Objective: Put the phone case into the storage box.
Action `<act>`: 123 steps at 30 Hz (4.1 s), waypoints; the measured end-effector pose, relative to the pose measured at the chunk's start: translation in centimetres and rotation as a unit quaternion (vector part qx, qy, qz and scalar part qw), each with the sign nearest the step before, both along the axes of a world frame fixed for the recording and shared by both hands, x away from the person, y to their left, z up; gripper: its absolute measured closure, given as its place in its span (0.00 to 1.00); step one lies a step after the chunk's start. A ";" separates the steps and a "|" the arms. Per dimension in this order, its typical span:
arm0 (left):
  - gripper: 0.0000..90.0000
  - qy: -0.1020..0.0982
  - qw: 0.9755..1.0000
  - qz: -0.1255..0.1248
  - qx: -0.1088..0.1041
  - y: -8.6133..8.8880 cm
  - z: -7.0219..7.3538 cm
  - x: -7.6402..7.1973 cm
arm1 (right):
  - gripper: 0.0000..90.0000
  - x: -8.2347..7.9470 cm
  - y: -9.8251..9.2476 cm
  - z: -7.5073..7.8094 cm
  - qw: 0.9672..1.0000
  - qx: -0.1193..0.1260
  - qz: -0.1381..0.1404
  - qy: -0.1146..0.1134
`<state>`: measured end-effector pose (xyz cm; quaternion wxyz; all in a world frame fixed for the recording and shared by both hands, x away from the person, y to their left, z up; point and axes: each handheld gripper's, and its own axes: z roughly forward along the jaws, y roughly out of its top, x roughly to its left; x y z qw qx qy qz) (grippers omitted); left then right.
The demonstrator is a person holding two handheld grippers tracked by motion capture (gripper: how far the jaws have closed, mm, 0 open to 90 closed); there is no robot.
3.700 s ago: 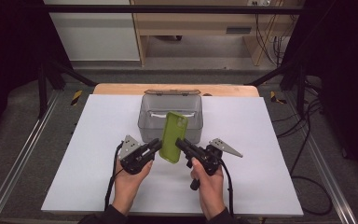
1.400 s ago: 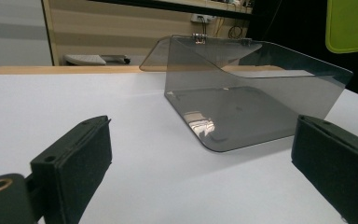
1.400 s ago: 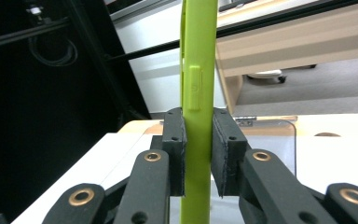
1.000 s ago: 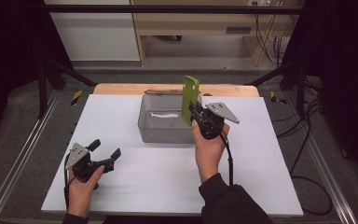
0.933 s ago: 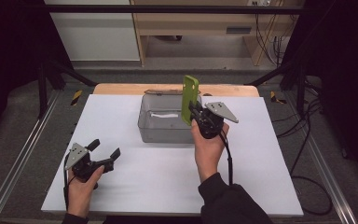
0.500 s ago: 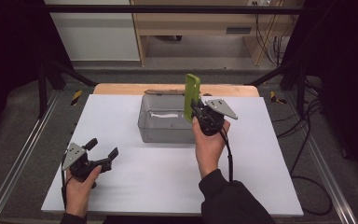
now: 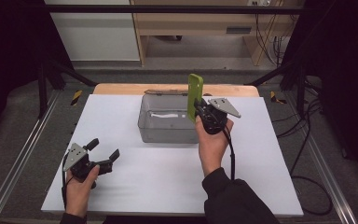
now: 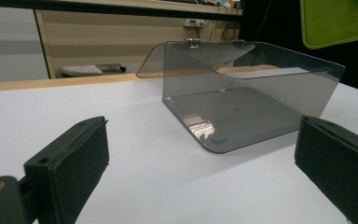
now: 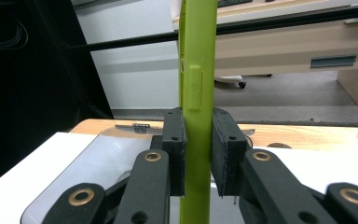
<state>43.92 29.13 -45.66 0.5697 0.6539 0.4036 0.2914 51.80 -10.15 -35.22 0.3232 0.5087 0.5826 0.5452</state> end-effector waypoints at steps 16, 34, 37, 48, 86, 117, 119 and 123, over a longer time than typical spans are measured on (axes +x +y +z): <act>0.03 -0.001 1.000 -0.005 0.004 -0.2 0.0 0.0 | 0.86 0.6 -0.6 0.1 1.000 -0.005 -0.012 0.008; 0.03 -0.003 1.000 -0.010 0.014 -0.6 0.0 -0.1 | 0.86 1.4 -0.5 -0.7 0.999 -0.028 -0.031 0.025; 0.03 -0.003 1.000 -0.011 0.014 -0.6 0.0 -0.1 | 0.86 1.6 -0.4 -0.8 0.999 -0.032 -0.033 0.026; 0.03 -0.002 1.000 -0.010 0.015 -0.6 -0.1 -0.1 | 0.86 2.0 -0.5 -1.3 0.998 -0.036 -0.039 0.035; 0.03 0.001 1.000 -0.013 0.015 -0.7 -0.1 0.0 | 0.86 2.7 -0.6 -2.6 0.996 -0.043 -0.036 0.065; 0.03 0.002 1.000 -0.015 0.017 -0.7 -0.1 0.0 | 0.86 3.2 -0.1 -3.7 0.993 -0.055 -0.032 0.094; 0.03 0.002 1.000 -0.015 0.017 -0.8 -0.1 0.0 | 0.86 3.3 -0.1 -3.8 0.993 -0.056 -0.032 0.097; 0.03 0.002 1.000 -0.015 0.017 -0.8 -0.1 0.0 | 0.86 3.4 0.0 -3.9 0.993 -0.059 -0.031 0.101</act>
